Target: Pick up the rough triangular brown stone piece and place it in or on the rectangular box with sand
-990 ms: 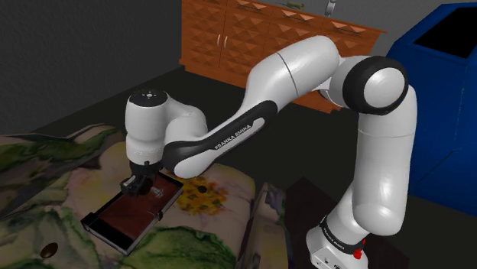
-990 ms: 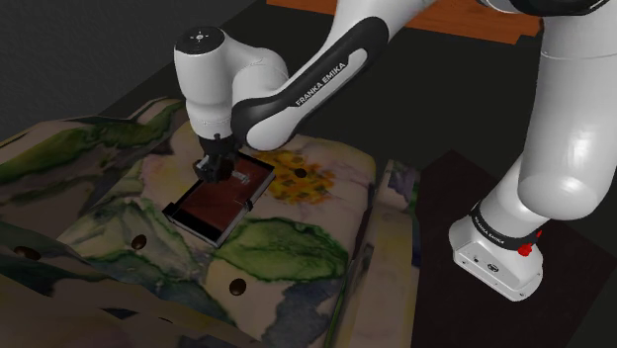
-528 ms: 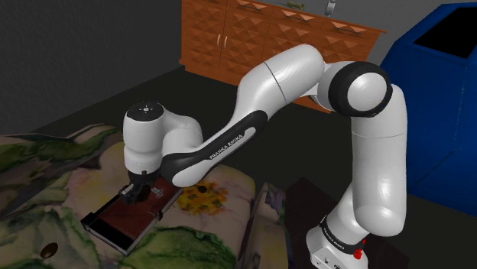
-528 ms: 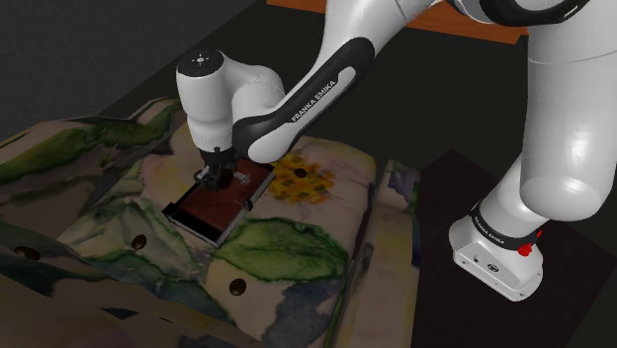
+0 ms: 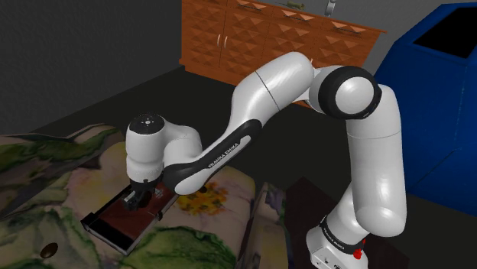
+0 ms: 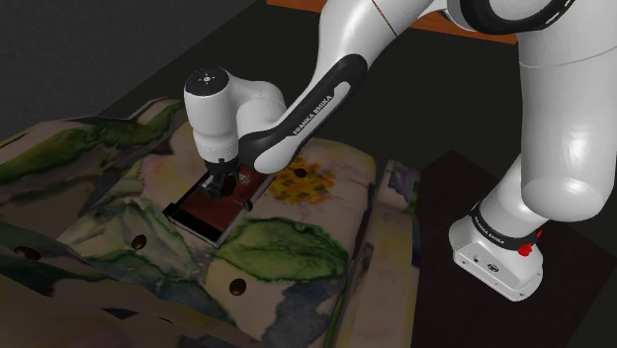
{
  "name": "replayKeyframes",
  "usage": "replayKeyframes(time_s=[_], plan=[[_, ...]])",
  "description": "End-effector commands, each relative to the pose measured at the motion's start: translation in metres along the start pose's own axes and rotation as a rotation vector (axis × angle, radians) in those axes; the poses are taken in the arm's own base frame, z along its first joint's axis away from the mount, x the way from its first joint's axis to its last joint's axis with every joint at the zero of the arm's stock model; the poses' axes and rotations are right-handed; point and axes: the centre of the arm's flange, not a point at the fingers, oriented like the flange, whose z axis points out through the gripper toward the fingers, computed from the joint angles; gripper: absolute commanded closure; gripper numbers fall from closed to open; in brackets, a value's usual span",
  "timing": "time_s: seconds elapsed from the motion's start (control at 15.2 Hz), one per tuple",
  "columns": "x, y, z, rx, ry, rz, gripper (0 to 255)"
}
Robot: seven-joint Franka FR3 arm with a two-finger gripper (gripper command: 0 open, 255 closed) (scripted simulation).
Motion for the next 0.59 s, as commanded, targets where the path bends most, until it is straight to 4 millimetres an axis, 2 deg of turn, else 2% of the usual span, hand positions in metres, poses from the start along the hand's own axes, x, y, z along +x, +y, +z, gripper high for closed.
replayKeyframes(time_s=[0.0,0.26,0.33,0.53], plan=[[-0.0006,0.0001,0.0013,0.000,0.000,0.000,255],[-0.0006,0.0001,0.0013,0.000,0.000,0.000,255],[-0.0006,0.0002,0.0013,0.000,0.000,0.000,0],[-0.0008,0.0002,0.0014,0.000,0.000,0.000,0]])
